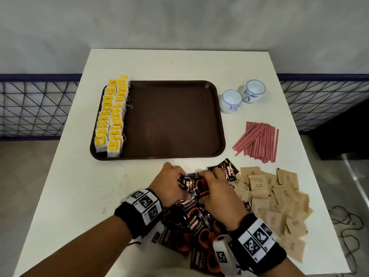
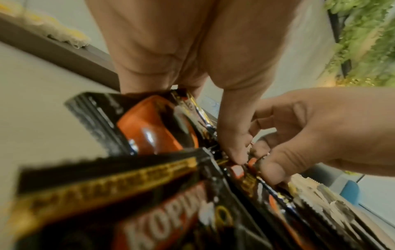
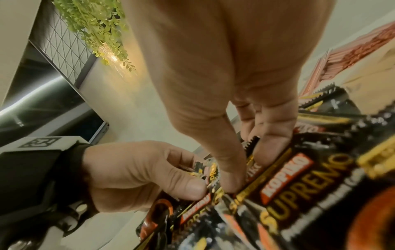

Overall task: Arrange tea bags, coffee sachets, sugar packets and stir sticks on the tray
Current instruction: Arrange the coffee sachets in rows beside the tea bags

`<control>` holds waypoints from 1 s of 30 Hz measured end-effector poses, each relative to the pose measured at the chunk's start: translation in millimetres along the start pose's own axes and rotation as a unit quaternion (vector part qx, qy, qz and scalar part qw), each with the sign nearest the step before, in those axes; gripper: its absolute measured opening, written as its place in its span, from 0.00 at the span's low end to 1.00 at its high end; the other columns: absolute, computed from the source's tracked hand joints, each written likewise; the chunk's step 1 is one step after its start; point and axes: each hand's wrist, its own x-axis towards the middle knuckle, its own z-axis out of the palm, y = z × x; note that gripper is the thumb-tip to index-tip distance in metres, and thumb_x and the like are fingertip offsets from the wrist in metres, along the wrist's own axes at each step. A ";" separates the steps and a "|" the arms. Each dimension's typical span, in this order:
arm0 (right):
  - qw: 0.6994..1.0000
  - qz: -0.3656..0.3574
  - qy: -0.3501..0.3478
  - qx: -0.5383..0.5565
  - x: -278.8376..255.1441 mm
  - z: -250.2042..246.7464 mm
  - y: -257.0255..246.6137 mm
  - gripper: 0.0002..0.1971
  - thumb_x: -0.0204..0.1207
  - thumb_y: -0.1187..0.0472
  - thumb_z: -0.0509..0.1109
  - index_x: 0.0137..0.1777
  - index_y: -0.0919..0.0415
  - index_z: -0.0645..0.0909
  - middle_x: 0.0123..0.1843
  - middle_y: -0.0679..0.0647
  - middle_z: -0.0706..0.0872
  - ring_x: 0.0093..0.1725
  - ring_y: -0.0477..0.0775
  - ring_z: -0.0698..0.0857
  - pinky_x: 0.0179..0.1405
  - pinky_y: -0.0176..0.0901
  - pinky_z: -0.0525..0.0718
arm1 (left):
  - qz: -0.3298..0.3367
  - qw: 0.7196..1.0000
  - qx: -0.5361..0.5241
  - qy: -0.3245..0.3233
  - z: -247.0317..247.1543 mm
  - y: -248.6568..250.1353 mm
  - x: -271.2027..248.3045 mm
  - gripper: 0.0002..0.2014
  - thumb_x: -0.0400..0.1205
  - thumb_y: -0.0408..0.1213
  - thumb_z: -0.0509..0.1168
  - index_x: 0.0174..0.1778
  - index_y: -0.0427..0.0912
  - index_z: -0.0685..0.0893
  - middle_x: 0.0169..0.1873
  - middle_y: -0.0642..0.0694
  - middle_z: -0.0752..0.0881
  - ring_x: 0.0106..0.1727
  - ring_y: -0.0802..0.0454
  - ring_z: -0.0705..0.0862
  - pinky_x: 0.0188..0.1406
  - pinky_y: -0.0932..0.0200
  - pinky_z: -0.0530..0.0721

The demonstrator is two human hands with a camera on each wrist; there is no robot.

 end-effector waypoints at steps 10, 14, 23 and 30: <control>0.996 -0.028 0.025 0.079 9.8 5.6 -2.6 0.26 0.73 0.65 0.78 0.71 0.54 0.76 0.63 0.46 0.68 0.56 0.45 0.79 0.62 0.32 0.78 | 0.010 0.997 -0.078 0.009 7.3 -4.4 0.5 0.26 0.65 0.43 0.85 0.56 0.52 0.82 0.48 0.56 0.88 0.50 0.58 0.86 0.47 0.65 0.81; 0.994 -0.037 0.041 0.099 15.4 5.9 -4.0 0.20 0.76 0.67 0.75 0.66 0.56 0.79 0.61 0.46 0.69 0.54 0.42 0.78 0.58 0.20 0.73 | 0.023 0.994 -0.102 0.019 8.4 -3.2 2.7 0.25 0.65 0.38 0.85 0.56 0.53 0.84 0.47 0.56 0.89 0.49 0.60 0.87 0.47 0.69 0.81; 0.988 -0.074 0.066 0.120 22.6 3.3 -7.4 0.15 0.78 0.71 0.70 0.61 0.54 0.81 0.57 0.45 0.72 0.52 0.33 0.78 0.52 0.16 0.73 | 0.035 0.986 -0.156 0.041 6.5 -9.0 7.1 0.20 0.67 0.33 0.82 0.51 0.54 0.89 0.44 0.57 0.92 0.47 0.64 0.89 0.53 0.66 0.85; 0.986 -0.093 0.091 0.102 31.4 -25.6 0.2 0.17 0.78 0.58 0.75 0.66 0.47 0.81 0.60 0.37 0.73 0.61 0.34 0.76 0.63 0.20 0.71 | 0.038 0.973 -0.223 0.056 -12.5 -13.5 5.6 0.20 0.70 0.24 0.80 0.46 0.56 0.89 0.41 0.56 0.93 0.44 0.64 0.90 0.47 0.69 0.84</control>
